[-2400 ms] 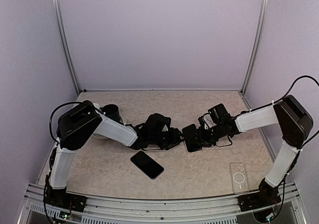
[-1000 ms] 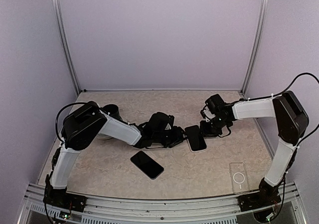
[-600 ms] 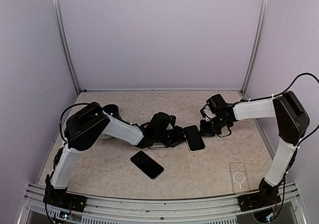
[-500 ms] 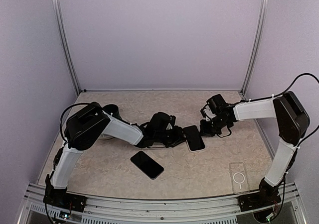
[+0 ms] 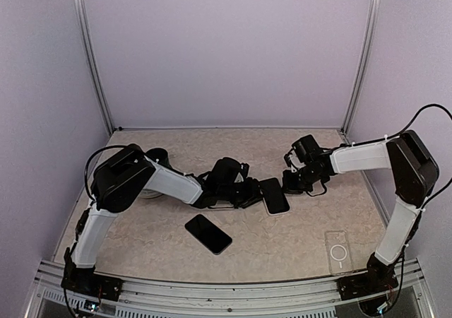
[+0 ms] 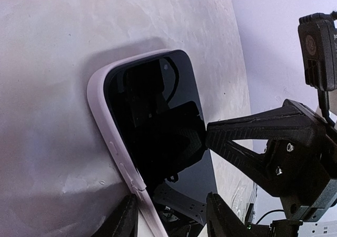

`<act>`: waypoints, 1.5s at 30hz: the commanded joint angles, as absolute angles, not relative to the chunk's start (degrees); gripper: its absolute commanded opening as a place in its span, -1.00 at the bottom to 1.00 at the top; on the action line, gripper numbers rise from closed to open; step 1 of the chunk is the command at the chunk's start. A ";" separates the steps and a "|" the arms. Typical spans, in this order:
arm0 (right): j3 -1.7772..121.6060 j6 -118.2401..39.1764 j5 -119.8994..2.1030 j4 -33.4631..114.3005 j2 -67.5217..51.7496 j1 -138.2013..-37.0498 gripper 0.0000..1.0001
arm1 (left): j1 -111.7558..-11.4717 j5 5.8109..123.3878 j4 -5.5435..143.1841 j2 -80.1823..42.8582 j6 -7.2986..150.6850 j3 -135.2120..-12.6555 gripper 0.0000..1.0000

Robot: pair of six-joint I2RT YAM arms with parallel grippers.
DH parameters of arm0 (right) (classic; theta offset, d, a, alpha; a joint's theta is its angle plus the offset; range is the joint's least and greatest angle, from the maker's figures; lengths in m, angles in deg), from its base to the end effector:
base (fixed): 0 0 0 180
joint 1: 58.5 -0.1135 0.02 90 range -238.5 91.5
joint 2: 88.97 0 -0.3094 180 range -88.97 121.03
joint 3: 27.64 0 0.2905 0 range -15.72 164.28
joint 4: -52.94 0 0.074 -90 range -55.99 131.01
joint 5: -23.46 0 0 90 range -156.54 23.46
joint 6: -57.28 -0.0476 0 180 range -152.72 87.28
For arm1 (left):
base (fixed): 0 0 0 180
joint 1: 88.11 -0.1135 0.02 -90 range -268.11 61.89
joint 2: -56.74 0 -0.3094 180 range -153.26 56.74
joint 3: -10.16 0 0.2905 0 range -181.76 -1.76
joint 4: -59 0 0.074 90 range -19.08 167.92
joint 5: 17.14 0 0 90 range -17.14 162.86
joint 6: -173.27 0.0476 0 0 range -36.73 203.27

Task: Put the phone into the phone case

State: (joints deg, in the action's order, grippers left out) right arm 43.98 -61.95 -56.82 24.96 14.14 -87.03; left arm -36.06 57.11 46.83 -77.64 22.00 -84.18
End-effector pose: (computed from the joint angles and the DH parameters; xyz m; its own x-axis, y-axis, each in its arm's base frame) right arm 0.3470 0.1978 0.1589 -0.9271 0.0438 -0.3723 -0.1070 0.9208 0.3750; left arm 0.3371 -0.4533 0.0917 -0.9331 -0.1759 -0.3137 0.1837 0.5168 -0.8362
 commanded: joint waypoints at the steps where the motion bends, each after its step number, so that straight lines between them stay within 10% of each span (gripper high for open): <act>1: 40.17 -63.06 -54.28 21.56 21.18 -93.07 -1.00 | -36.83 56.72 57.80 -81.79 25.36 -84.92 -0.09; 18: 37.42 -62.68 -61.36 16.82 22.34 -95.04 -1.00 | -38.78 59.02 71.44 -80.62 36.62 -88.93 0.10; 32: 53.80 -57.62 -61.57 7.01 15.26 -93.87 -0.68 | -38.11 58.58 69.95 -80.89 36.21 -88.62 0.06; 41: 52.92 -58.43 -59.05 4.03 9.64 -92.07 -0.12 | -37.43 57.81 69.80 -79.61 36.47 -87.30 0.06; 45: 45.35 -61.22 -54.96 6.69 6.25 -92.07 -0.28 | -36.92 57.26 69.78 -79.06 36.92 -86.77 0.05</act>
State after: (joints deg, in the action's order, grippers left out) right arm 51.28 -58.52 -59.23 7.15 9.92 -92.45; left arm -37.63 55.93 60.03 -77.23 36.05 -90.08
